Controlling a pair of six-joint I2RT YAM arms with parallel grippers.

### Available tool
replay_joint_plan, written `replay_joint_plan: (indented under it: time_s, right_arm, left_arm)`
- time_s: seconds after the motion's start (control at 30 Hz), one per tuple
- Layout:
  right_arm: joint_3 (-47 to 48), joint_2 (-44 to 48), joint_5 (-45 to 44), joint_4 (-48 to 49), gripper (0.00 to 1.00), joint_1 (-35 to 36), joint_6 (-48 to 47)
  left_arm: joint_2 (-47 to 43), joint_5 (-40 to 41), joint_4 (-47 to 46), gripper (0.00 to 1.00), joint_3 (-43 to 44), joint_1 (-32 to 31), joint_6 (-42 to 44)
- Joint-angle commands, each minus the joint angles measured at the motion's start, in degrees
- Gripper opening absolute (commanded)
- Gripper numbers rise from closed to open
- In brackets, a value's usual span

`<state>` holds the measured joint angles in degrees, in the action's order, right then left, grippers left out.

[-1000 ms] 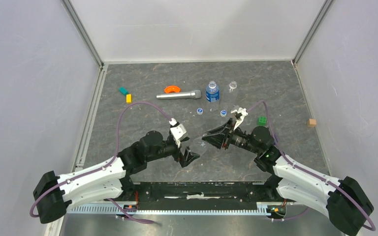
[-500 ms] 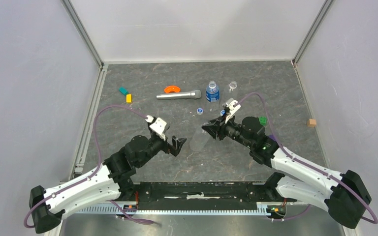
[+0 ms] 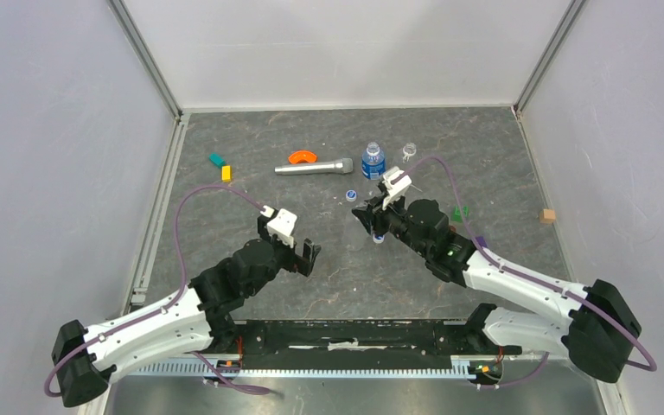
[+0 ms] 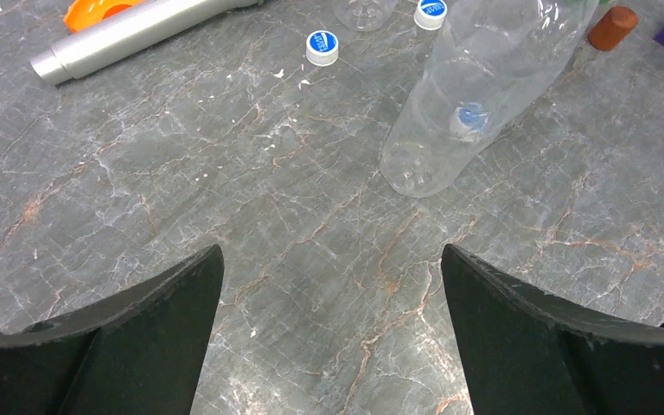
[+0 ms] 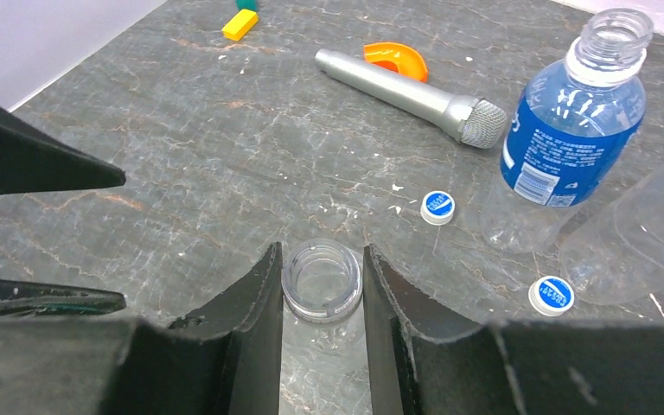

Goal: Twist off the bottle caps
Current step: Place the plastic bottle at the center of the board.

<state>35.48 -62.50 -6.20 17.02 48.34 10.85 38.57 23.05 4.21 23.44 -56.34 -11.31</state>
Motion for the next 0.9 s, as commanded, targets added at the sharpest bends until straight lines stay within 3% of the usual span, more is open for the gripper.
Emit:
replay_joint_plan:
  time_s: [0.0,0.33,0.6,0.87]
  right_arm:
    - [2.51,-1.78,-4.78,-1.79,0.02,0.18,-0.28]
    - [5.15,-4.55,-5.38,-5.50,0.07,0.23,-0.18]
    - [4.49,-4.43,-6.91,-6.10,0.27,0.14,1.39]
    - [4.86,-5.61,-6.51,-6.12,0.31,0.21,1.62]
  left_arm:
    - [0.22,1.30,-1.35,1.00,1.15,0.00,-1.85]
    - [-0.48,1.17,-0.78,1.00,0.82,0.00,-2.13]
    - [-0.43,0.82,-0.04,1.00,1.00,0.00,-2.05]
    - [0.43,-0.81,-1.00,1.00,0.79,0.00,-2.00]
